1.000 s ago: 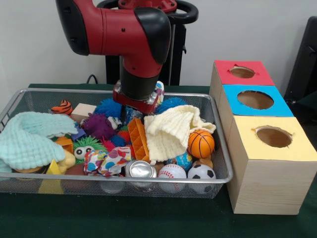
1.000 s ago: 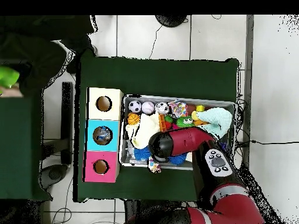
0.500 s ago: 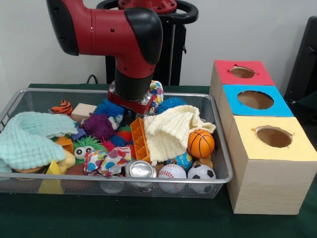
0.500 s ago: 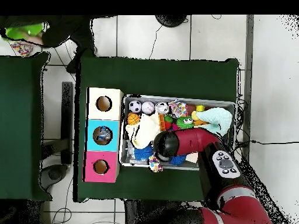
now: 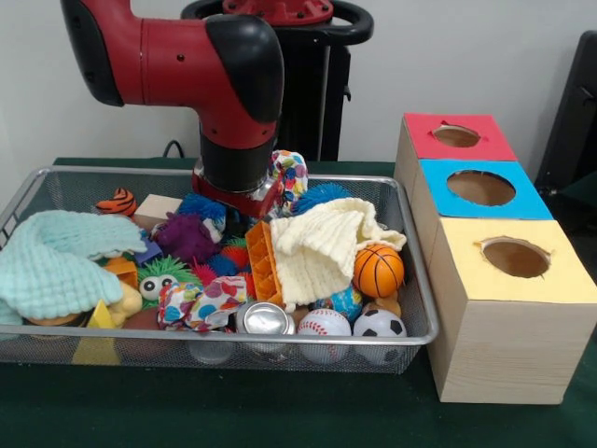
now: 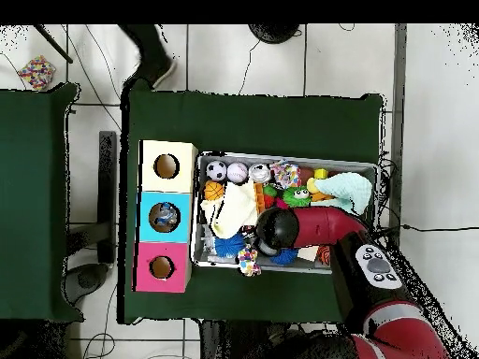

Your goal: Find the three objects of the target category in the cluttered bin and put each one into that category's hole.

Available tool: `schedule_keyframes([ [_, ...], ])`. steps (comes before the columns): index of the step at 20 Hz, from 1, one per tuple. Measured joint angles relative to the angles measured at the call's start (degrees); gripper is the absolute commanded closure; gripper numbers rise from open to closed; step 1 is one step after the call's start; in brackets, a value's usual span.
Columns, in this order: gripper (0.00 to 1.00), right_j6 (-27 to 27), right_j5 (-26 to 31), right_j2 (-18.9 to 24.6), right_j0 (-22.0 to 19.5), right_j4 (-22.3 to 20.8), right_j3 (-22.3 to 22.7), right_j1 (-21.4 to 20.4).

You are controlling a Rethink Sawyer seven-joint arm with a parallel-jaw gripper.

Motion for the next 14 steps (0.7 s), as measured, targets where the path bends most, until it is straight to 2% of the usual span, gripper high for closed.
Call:
schedule_keyframes([
  [5,1.0,0.0,0.1,1.2,-0.8,1.7,0.2,0.0],
  [12,1.0,0.0,4.0,8.0,-8.7,11.3,4.1,-0.3],
  [14,1.0,0.0,5.8,8.8,-10.3,12.6,4.2,-0.1],
])
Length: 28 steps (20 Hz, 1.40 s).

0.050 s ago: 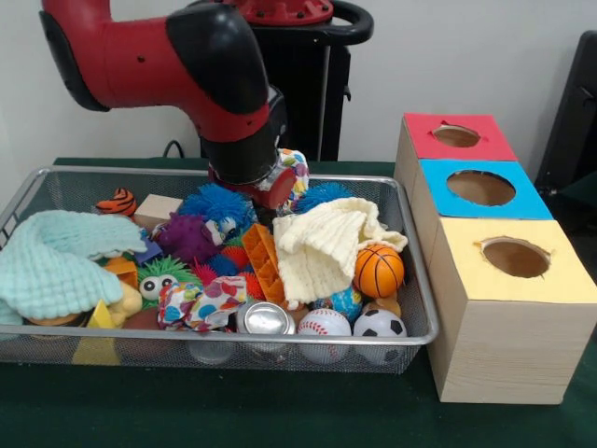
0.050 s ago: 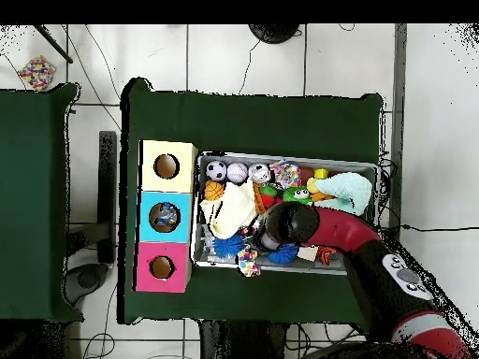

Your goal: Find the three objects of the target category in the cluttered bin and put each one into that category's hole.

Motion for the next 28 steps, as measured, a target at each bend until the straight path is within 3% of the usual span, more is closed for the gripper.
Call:
schedule_keyframes([
  [7,1.0,0.0,7.7,1.6,-3.3,1.4,-0.1,2.3],
  [23,1.0,0.0,7.9,2.0,-0.1,-2.3,-0.1,3.1],
  [24,0.0,0.0,7.3,1.9,1.3,-4.1,-0.1,2.5],
  [28,0.0,0.0,6.6,1.9,3.0,-5.9,-0.1,1.6],
])
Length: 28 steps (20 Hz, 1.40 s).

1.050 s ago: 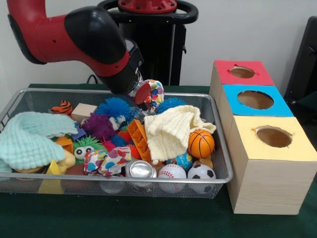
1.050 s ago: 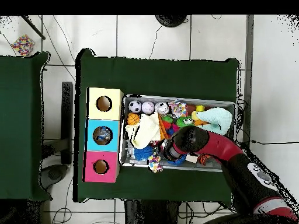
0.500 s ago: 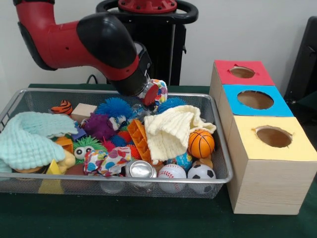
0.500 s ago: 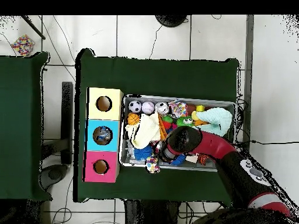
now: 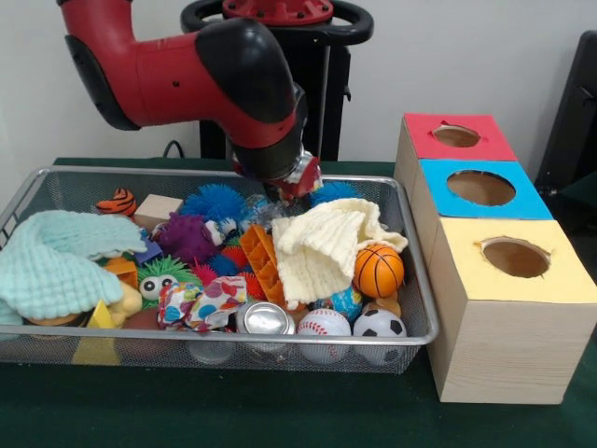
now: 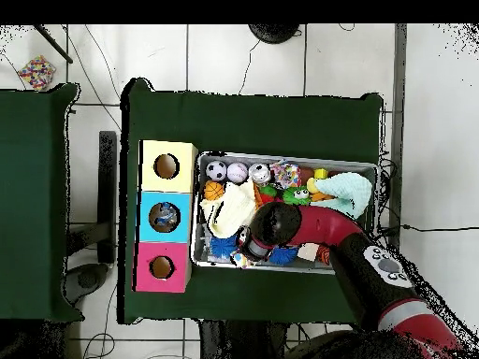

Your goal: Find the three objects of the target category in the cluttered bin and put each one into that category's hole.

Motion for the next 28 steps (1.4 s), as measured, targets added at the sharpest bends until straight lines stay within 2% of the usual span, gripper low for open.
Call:
schedule_keyframes([
  [14,0.0,0.0,-1.7,-0.3,2.0,-3.3,0.1,-2.5],
  [20,0.0,0.0,-2.5,-0.8,3.0,-3.4,0.3,-3.1],
  [26,0.0,0.0,-3.6,-1.8,5.2,-4.7,0.3,-4.2],
  [28,0.0,0.0,-4.4,-2.5,6.7,-6.5,0.2,-4.9],
])
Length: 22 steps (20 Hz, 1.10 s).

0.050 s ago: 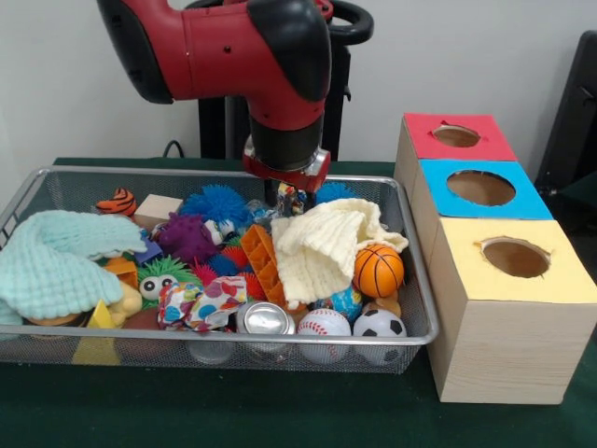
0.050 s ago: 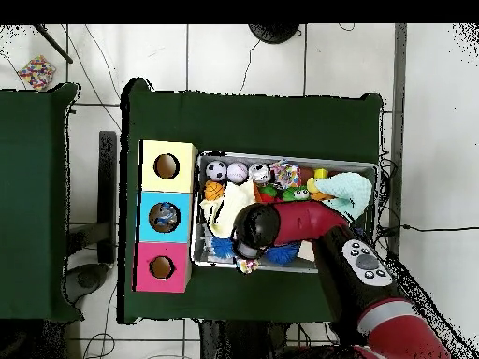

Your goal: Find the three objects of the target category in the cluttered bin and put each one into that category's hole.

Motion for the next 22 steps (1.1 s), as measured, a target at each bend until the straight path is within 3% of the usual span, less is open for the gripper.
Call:
schedule_keyframes([
  [9,0.0,0.0,-0.6,-1.5,4.5,-4.2,-0.9,-1.9],
  [22,0.0,0.0,-0.6,-4.4,7.4,-8.0,-4.2,-3.3],
])
